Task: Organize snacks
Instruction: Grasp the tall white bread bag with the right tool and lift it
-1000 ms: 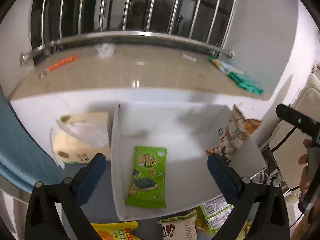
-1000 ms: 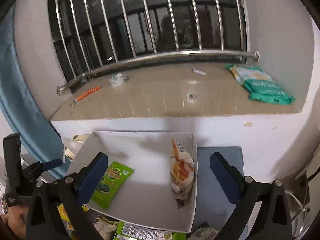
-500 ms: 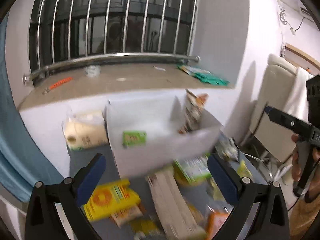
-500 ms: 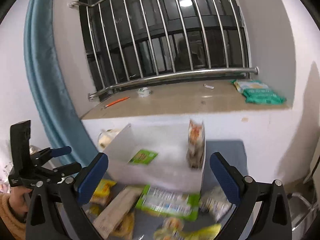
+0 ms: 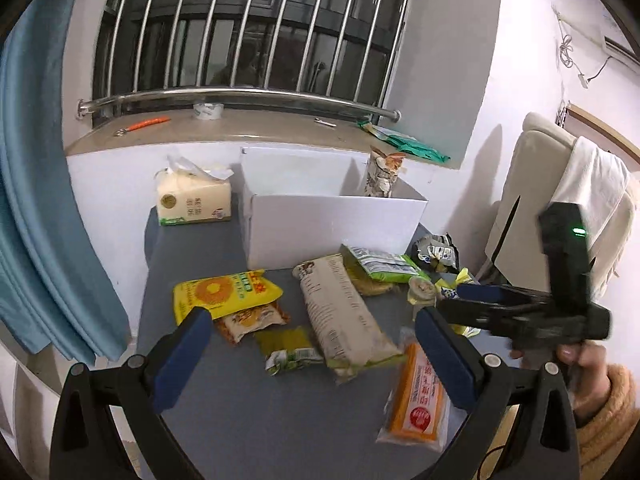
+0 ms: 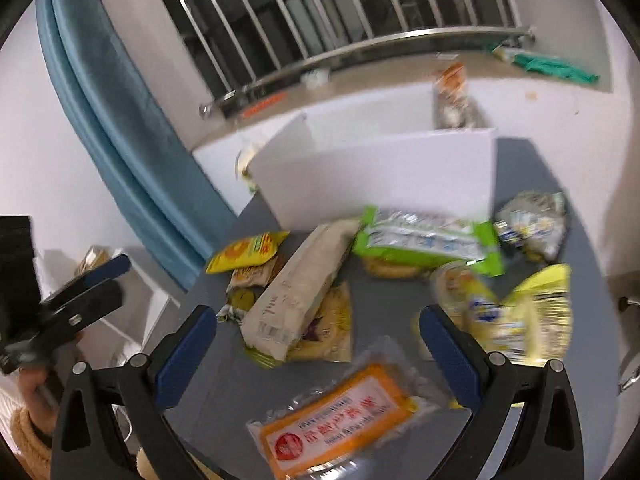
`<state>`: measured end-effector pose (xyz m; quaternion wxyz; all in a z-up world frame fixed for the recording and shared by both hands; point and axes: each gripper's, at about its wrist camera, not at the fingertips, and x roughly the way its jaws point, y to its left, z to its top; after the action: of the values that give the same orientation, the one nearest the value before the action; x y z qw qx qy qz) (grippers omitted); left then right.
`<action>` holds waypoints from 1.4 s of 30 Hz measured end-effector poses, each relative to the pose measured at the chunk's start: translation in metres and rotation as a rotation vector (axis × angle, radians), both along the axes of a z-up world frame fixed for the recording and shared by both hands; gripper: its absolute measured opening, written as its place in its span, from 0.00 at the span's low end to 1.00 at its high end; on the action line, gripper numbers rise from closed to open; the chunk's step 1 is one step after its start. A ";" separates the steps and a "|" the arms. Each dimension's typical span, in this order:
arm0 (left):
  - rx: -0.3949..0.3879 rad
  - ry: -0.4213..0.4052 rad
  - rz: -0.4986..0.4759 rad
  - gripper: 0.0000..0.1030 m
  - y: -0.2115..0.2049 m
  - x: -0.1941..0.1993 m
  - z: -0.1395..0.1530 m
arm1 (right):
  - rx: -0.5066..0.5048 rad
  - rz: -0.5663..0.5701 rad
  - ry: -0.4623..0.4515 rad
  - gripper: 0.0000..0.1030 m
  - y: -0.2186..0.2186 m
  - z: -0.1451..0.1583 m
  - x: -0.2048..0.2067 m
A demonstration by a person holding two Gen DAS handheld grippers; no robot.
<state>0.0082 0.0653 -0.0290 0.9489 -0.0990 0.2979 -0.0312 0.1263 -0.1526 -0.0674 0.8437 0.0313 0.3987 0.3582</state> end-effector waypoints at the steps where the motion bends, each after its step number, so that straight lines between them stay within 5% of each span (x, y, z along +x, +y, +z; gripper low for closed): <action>1: -0.002 -0.005 0.006 1.00 0.004 -0.004 -0.001 | -0.015 0.006 0.023 1.00 0.011 -0.006 0.005; 15: -0.020 0.015 0.081 1.00 0.047 -0.026 -0.016 | -0.233 0.034 0.122 0.98 0.119 -0.065 0.063; 16: -0.018 0.018 0.081 1.00 0.047 -0.026 -0.016 | -0.244 0.041 0.131 0.90 0.125 -0.071 0.065; 18: -0.015 0.026 0.087 1.00 0.049 -0.025 -0.018 | -0.278 0.045 0.124 0.56 0.130 -0.076 0.067; 22: -0.006 0.049 0.077 1.00 0.049 -0.019 -0.024 | -0.215 0.104 0.149 0.36 0.124 -0.071 0.065; 34: 0.073 0.210 -0.078 1.00 0.062 0.075 -0.064 | 0.020 0.087 0.069 0.36 0.034 -0.009 0.018; 42: 0.174 0.333 -0.173 1.00 0.041 0.140 -0.091 | 0.066 0.027 0.031 0.36 -0.004 0.004 0.004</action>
<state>0.1481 0.1058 -0.1196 0.8854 0.0055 0.4595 -0.0701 0.1307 -0.1570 -0.0637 0.8310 0.0591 0.3999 0.3822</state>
